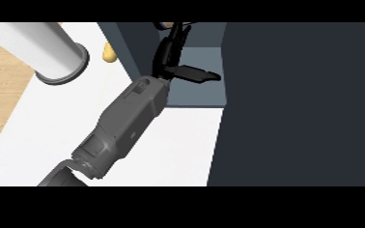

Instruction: Pick up the wine, place it into the cabinet and close the cabinet

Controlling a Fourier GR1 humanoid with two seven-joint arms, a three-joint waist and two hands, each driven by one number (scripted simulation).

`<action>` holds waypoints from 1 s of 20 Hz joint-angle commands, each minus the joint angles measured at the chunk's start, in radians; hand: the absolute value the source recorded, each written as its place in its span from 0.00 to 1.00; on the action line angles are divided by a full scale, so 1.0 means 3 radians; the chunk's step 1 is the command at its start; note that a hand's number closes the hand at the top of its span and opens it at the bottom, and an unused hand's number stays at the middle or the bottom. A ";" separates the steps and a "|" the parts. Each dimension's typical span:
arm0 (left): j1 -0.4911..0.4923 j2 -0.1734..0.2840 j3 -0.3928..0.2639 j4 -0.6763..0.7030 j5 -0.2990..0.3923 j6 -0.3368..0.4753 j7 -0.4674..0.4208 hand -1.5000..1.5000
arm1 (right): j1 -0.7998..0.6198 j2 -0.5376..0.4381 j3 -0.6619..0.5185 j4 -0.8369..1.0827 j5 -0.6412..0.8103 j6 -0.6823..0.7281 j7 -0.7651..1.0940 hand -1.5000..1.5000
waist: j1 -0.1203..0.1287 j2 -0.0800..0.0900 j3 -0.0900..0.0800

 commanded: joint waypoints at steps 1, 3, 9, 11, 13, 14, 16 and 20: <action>0.0033 0.0010 -0.0206 -0.0624 -0.0141 0.0141 0.0307 0.00 | 0.0202 -0.0045 -0.0152 -0.0168 -0.0112 0.0061 -0.0019 0.00 | 0.0073 -0.0039 0.0010; 0.0194 0.0000 -0.0256 -0.0938 -0.0115 0.0350 0.0357 0.00 | -0.0082 -0.0047 0.0131 -0.0384 0.0166 -0.0222 0.0322 0.00 | 0.0033 -0.0031 0.0001; 0.0810 0.0001 -0.0838 -0.2252 -0.0096 0.1130 0.0797 0.00 | -0.0211 -0.0143 0.0000 -0.0177 0.0045 -0.0183 0.0252 0.00 | 0.0053 -0.0041 0.0002; 0.0988 0.0002 -0.1043 -0.2602 -0.0102 0.1476 0.0758 0.00 | -0.0247 -0.0071 0.0120 -0.0041 0.0172 -0.0198 0.0111 0.00 | 0.0033 -0.0020 0.0001; 0.1265 0.0004 -0.1055 -0.2816 -0.0180 0.1473 0.0762 0.00 | -0.0151 -0.0023 0.0249 -0.0272 0.0206 -0.0260 0.0223 0.00 | 0.0015 -0.0007 0.0001; 0.1377 0.0004 -0.1208 -0.2944 -0.0085 0.1651 0.0648 0.00 | -0.0131 -0.0124 0.0009 -0.0177 -0.0076 -0.0112 0.0180 0.00 | -0.0025 0.0003 0.0004; 0.1631 0.0005 -0.1320 -0.3221 -0.0231 0.1826 0.0609 0.00 | -0.0202 -0.0098 0.0138 -0.0221 0.0099 -0.0233 0.0263 0.00 | -0.0006 0.0000 0.0002; 0.2053 0.0064 -0.1555 -0.3798 -0.0318 0.2027 0.0734 0.00 | -0.0014 -0.0088 0.0212 -0.0340 0.0176 -0.0215 0.0193 0.00 | 0.0012 -0.0005 0.0005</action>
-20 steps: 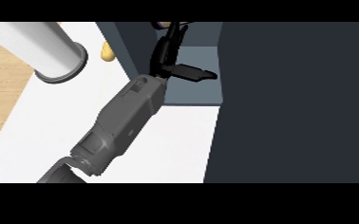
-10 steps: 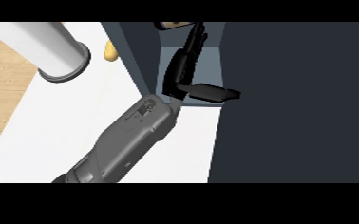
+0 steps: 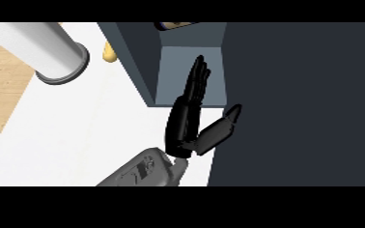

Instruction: Pick up the wine, place it into the cabinet and close the cabinet

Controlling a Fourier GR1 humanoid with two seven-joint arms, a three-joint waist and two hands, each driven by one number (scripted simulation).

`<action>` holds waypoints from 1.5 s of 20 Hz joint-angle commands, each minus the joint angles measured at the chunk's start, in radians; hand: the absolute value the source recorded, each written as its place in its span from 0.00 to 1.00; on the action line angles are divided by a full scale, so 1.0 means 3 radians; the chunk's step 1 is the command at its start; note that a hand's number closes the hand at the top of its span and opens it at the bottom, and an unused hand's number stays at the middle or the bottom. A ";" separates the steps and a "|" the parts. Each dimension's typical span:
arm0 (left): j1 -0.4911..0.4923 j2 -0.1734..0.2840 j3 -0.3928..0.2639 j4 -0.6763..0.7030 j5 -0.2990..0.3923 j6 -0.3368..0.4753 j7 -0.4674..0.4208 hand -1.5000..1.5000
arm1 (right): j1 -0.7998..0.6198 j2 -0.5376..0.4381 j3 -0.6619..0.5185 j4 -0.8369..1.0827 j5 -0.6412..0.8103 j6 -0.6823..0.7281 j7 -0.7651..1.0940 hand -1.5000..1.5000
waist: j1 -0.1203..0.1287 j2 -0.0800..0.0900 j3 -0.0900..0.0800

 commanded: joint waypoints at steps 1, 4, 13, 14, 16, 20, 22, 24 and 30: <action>0.0356 -0.0080 -0.0358 -0.0545 0.0045 0.0291 -0.0093 0.00 | -0.0170 0.0013 0.0073 -0.0038 0.0117 -0.0140 0.0103 0.00 | -0.0032 0.0009 -0.0005; 0.0722 0.0184 -0.0380 -0.1093 -0.0188 0.0292 0.0065 1.00 | -0.0180 -0.0005 0.0049 0.0083 0.0119 -0.0096 0.0010 0.00 | 0.0006 0.0010 -0.0004; 0.1507 0.1065 -0.0520 -0.2017 -0.0206 -0.0230 0.0016 1.00 | 0.0136 0.0037 0.0123 -0.0241 -0.0148 0.0000 0.0078 0.00 | -0.0011 0.0014 -0.0004; 0.1502 0.1080 -0.0500 -0.2151 -0.0191 -0.0178 0.0087 1.00 | 0.0181 0.0058 0.0210 -0.0197 -0.0276 0.0124 0.0024 1.00 | 0.0001 0.0014 -0.0002; 0.1725 0.1190 -0.0587 -0.2092 -0.0215 -0.0357 -0.0163 1.00 | 0.0121 0.0006 0.0385 -0.0136 -0.0265 0.0357 -0.0149 1.00 | 0.0025 0.0021 -0.0004; 0.1758 0.1632 -0.0215 -0.2358 0.0045 -0.0643 0.0009 1.00 | -0.0087 0.0197 0.0563 -0.0219 -0.0368 0.0164 0.0105 1.00 | -0.0009 0.0013 -0.0007; 0.2068 0.1760 -0.0196 -0.2358 0.0124 -0.0835 -0.0270 1.00 | 0.0026 0.0347 0.0787 -0.0194 -0.0444 0.0194 0.0111 1.00 | 0.0046 0.0012 -0.0013; 0.2075 0.1888 0.0054 -0.2389 0.0253 -0.1021 -0.0338 1.00 | -0.0062 0.0481 0.0988 -0.0150 -0.0381 0.0166 0.0103 1.00 | 0.0039 0.0017 -0.0015; 0.2818 0.2572 0.0692 -0.2822 0.0673 -0.1528 -0.0583 1.00 | -0.0335 0.0776 0.1408 -0.0006 0.0037 -0.0131 0.0320 1.00 | 0.0062 -0.0005 -0.0014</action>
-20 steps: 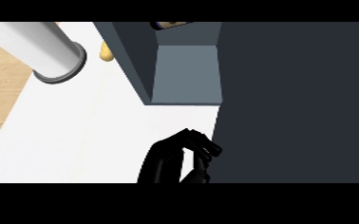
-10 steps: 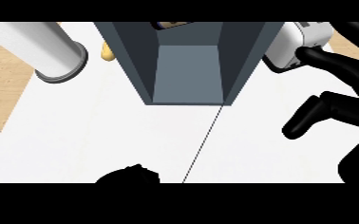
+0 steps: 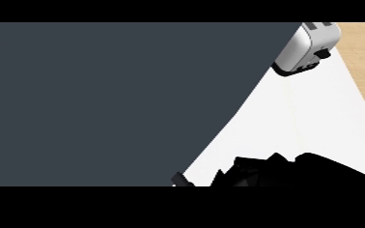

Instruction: Pick up the wine, place it into the cabinet and close the cabinet

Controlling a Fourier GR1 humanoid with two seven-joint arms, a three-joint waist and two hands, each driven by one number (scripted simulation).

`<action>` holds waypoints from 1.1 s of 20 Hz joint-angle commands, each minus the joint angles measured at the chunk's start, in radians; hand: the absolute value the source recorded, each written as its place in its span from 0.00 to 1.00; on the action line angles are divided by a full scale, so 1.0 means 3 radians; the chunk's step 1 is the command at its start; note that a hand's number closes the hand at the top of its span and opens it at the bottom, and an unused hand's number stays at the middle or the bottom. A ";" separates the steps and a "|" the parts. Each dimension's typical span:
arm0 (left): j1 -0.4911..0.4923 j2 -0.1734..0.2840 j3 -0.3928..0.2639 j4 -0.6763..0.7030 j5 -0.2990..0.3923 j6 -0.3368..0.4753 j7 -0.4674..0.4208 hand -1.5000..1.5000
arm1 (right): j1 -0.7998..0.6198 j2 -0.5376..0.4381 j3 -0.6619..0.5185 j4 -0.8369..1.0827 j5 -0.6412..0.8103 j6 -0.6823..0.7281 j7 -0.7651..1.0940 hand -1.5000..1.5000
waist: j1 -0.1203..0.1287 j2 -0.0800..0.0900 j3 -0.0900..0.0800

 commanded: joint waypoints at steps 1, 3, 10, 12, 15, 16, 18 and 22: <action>0.0445 0.0384 0.0519 -0.0093 0.0329 -0.0423 -0.0229 1.00 | -0.0133 0.0217 0.0459 -0.0022 0.0148 -0.0168 0.0192 1.00 | 0.0015 -0.0004 -0.0012; 0.0510 0.0504 0.0778 0.0008 0.0475 -0.0647 -0.0286 1.00 | -0.0285 0.0243 0.0660 0.0199 0.0161 -0.0164 0.0186 1.00 | 0.0028 -0.0002 -0.0015; 0.0818 0.0875 0.1414 0.0187 0.0900 -0.1413 -0.0338 1.00 | -0.1027 0.0251 0.0998 0.1238 0.0481 -0.0681 -0.0361 1.00 | 0.0066 0.0014 -0.0010; 0.0911 0.0918 0.1479 0.0214 0.0939 -0.1593 -0.0370 1.00 | -0.1296 0.0251 0.0911 0.1614 0.0542 -0.0791 -0.0506 1.00 | 0.0100 0.0017 -0.0011; 0.0966 0.0913 0.1667 0.0426 0.1032 -0.1845 -0.0438 1.00 | -0.1498 0.0251 0.0822 0.2025 0.0517 -0.0924 -0.0765 1.00 | 0.0085 0.0026 -0.0007; 0.0937 0.1039 0.1765 0.0252 0.1187 -0.1768 -0.0277 1.00 | -0.1584 0.0251 0.0917 0.2273 0.0563 -0.1043 -0.0848 1.00 | 0.0122 0.0031 -0.0006; 0.1075 0.1038 0.1815 0.0244 0.1178 -0.1903 -0.0297 1.00 | -0.1715 0.0251 0.0865 0.2570 0.0456 -0.1082 -0.1002 1.00 | 0.0129 0.0031 -0.0004; 0.0980 0.1028 0.1943 0.0416 0.1237 -0.2080 -0.0296 1.00 | -0.1954 0.0251 0.0659 0.3314 0.0212 -0.1160 -0.1378 1.00 | 0.0165 0.0060 -0.0008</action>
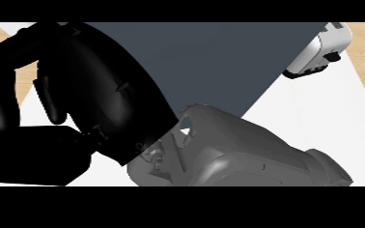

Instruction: Pick up the wine, place it into the cabinet and close the cabinet

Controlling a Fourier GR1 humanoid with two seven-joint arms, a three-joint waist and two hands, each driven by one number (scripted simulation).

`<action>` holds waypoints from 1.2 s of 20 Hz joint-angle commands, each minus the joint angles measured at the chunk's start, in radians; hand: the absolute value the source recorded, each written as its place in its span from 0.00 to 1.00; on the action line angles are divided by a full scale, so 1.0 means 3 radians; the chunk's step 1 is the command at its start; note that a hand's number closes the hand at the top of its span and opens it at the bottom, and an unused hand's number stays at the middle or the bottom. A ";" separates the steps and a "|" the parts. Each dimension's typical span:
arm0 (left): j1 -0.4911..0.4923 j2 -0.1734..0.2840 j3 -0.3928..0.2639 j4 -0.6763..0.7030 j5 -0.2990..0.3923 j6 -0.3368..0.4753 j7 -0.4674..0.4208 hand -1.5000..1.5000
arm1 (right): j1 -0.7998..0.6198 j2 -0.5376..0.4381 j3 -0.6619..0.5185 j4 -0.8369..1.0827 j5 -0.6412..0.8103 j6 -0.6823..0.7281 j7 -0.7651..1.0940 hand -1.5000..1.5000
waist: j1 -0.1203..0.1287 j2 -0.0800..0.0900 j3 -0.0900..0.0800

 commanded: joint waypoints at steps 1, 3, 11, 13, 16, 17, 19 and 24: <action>0.0058 -0.0006 0.0147 0.0096 0.0064 -0.0192 -0.0014 1.00 | -0.0347 0.0015 -0.0177 0.0832 -0.0237 -0.0102 -0.0365 1.00 | 0.0067 0.0025 -0.0012; 0.0068 0.0080 0.0336 0.0190 0.0202 -0.0327 0.0044 1.00 | -0.0449 0.0015 -0.0279 0.1125 -0.0213 0.0032 -0.0487 1.00 | 0.0023 0.0020 -0.0009; -0.0104 0.0115 0.0471 0.0160 0.0299 -0.0233 0.0189 1.00 | -0.0343 -0.0085 -0.0499 0.2057 -0.0234 0.0257 -0.1207 1.00 | -0.0031 0.0066 -0.0005; 0.0010 0.0070 0.0485 0.0142 0.0287 -0.0286 0.0148 1.00 | -0.0284 -0.0224 -0.0550 0.2116 -0.0299 0.0300 -0.1263 1.00 | 0.0015 0.0058 -0.0005; -0.0016 0.0117 0.0502 0.0059 0.0351 -0.0198 0.0233 1.00 | -0.0139 -0.0239 -0.0475 0.2183 -0.0259 0.0312 -0.1429 1.00 | -0.0031 0.0062 0.0002; 0.0011 0.0037 0.0444 0.0190 0.0280 -0.0206 0.0191 1.00 | -0.0230 -0.0239 -0.0499 0.2252 -0.0245 0.0319 -0.1452 1.00 | -0.0032 0.0072 -0.0008; -0.0017 0.0058 0.0512 0.0110 0.0320 -0.0196 0.0184 1.00 | -0.0121 -0.0376 -0.0445 0.2309 -0.0244 0.0434 -0.1550 1.00 | -0.0048 0.0082 -0.0002; -0.0045 0.0083 0.0537 0.0060 0.0341 -0.0151 0.0223 1.00 | -0.0155 -0.0409 -0.0485 0.2494 -0.0166 0.0407 -0.1759 1.00 | -0.0053 0.0122 -0.0002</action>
